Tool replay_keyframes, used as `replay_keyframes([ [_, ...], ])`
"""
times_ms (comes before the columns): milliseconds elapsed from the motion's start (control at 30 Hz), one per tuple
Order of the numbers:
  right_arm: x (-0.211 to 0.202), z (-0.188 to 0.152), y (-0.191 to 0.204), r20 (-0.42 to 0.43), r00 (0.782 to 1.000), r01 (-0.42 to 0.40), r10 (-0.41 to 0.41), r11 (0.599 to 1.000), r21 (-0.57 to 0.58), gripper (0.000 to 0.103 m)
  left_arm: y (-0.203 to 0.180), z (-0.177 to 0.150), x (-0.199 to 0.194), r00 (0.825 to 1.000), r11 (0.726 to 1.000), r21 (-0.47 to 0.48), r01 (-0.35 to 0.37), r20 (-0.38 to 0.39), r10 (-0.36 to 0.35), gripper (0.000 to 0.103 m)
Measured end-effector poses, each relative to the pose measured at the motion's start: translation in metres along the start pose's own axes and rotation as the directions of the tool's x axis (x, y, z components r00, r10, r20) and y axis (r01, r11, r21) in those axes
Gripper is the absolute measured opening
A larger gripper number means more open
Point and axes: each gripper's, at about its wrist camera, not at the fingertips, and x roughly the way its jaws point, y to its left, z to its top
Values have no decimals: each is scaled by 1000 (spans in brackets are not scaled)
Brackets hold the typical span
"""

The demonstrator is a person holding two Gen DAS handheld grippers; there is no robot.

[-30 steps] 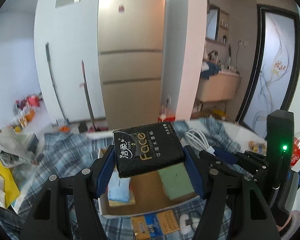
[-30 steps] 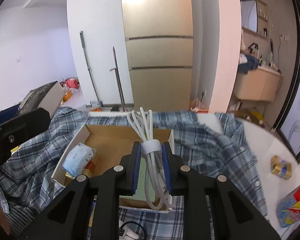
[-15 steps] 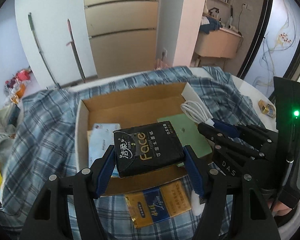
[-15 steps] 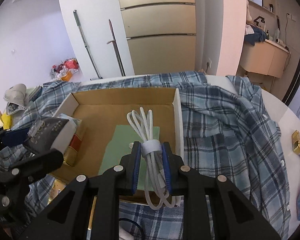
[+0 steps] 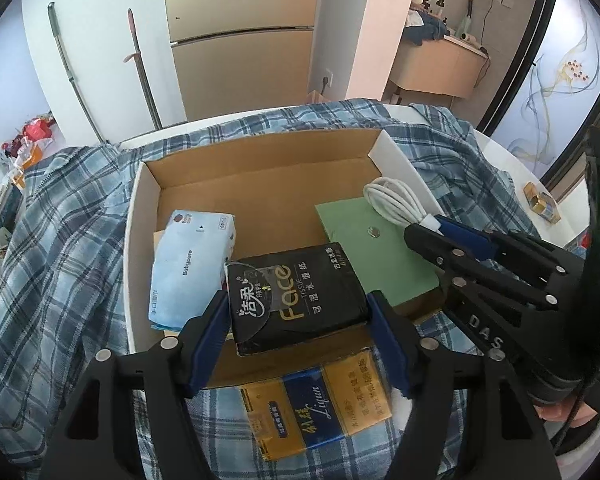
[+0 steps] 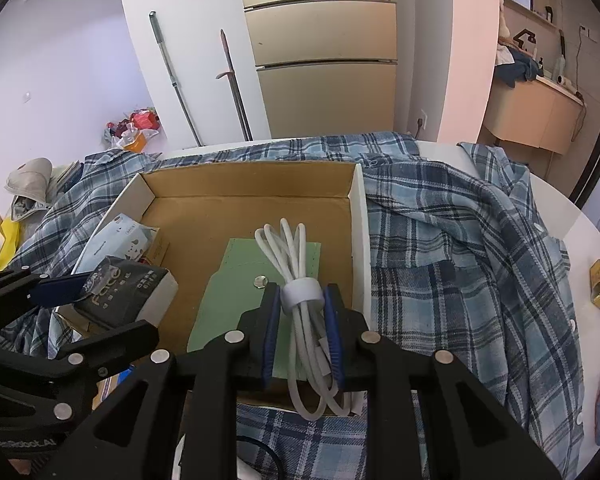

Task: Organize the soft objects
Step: 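Lower the Face pack into the box with left while right drops the cable inside, then open both tools and withdraw them from the box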

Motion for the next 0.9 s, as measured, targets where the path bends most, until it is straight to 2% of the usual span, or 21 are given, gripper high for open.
replay_keyframes([
  [67, -1, 0, -1, 4, 1000, -5, 5, 1000, 4, 22, 1, 0, 0, 1000, 1000, -4, 2, 4, -2, 80],
  [133, -3, 0, -2, 11, 1000, 1, -1, 1000, 4, 23, 2, 0, -1, 1000, 1000, -7, 4, 8, -4, 81],
  [233, -7, 0, -4, 25, 1000, -8, 7, 1000, 14, 38, 3, 1, -4, 1000, 1000, -9, -4, 18, 4, 81],
  [267, -10, 0, -4, 35, 999, -11, 11, 1000, 16, 47, 3, 1, -5, 1000, 1000, -10, -4, 20, 4, 81],
  [300, -12, 1, -4, 46, 999, -9, 8, 1000, 15, 48, 3, 2, -7, 1000, 1000, -10, -4, 22, 4, 81],
  [500, -26, 4, -3, 84, 996, -8, 8, 1000, 4, 48, 2, 3, -23, 998, 1000, -5, -16, 62, 16, 81],
  [667, -45, 9, -2, 131, 991, 3, -2, 1000, -2, 48, -1, 4, -49, 992, 1000, 2, -31, 124, 31, 81],
  [767, -56, 12, -1, 153, 988, 0, 0, 1000, -2, 48, 0, 1, -72, 978, 999, -17, -30, 204, 33, 81],
  [900, -71, 10, 1, 177, 984, 4, -2, 1000, -13, 48, -2, -6, -100, 952, 999, -17, -39, 302, 42, 81],
])
